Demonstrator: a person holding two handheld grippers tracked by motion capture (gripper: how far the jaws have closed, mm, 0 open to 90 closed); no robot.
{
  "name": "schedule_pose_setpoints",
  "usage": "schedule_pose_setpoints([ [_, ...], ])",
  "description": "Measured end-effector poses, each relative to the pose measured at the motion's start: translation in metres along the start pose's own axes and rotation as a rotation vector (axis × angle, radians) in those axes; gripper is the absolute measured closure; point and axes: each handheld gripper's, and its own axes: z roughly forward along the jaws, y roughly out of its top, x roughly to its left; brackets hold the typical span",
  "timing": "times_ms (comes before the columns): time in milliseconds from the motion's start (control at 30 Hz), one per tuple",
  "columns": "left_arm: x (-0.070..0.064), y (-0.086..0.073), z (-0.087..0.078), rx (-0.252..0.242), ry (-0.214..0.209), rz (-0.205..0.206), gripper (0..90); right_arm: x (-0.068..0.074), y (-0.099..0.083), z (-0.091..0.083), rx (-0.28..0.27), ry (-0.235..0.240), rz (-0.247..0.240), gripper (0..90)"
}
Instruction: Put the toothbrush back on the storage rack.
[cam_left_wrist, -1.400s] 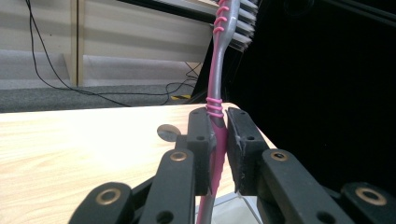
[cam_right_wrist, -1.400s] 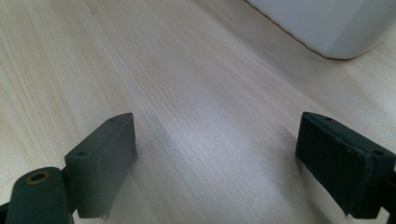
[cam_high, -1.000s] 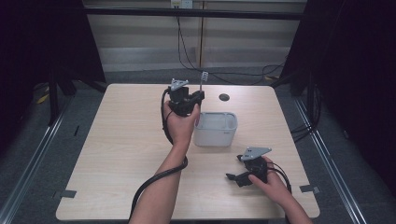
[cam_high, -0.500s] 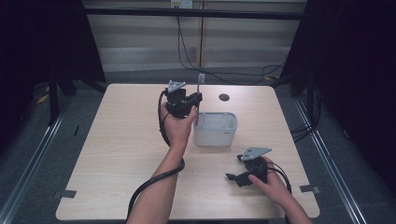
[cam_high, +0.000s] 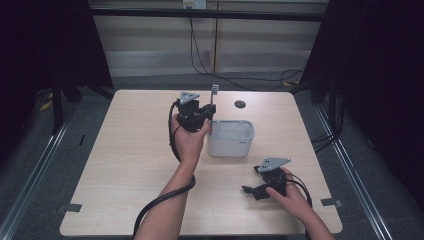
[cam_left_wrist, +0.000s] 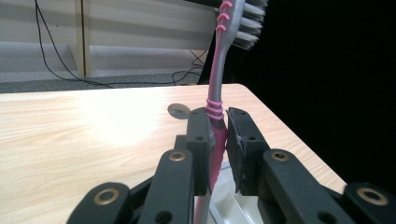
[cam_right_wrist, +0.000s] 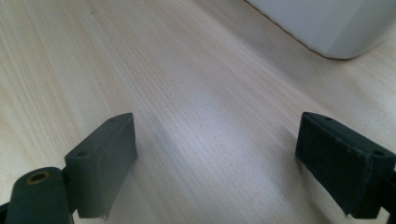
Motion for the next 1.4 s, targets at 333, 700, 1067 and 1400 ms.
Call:
schedule_pose_setpoints([
  [333, 0.000, -0.004, -0.006, 0.009, 0.004, 0.013, 79.2, 0.000, 0.000, 0.000, 0.000, 0.000, 0.000, 11.8],
  [700, -0.004, -0.004, -0.011, 0.006, 0.003, 0.043, 79.2, 0.000, 0.000, 0.000, -0.001, 0.001, -0.002, 11.8],
  [1067, -0.005, -0.010, -0.014, 0.013, 0.005, 0.055, 79.2, 0.000, 0.000, 0.000, -0.001, 0.001, -0.002, 11.8],
  [1400, -0.003, -0.017, -0.016, 0.024, 0.009, 0.046, 79.1, 0.000, 0.000, 0.001, -0.001, 0.002, -0.004, 11.8],
])
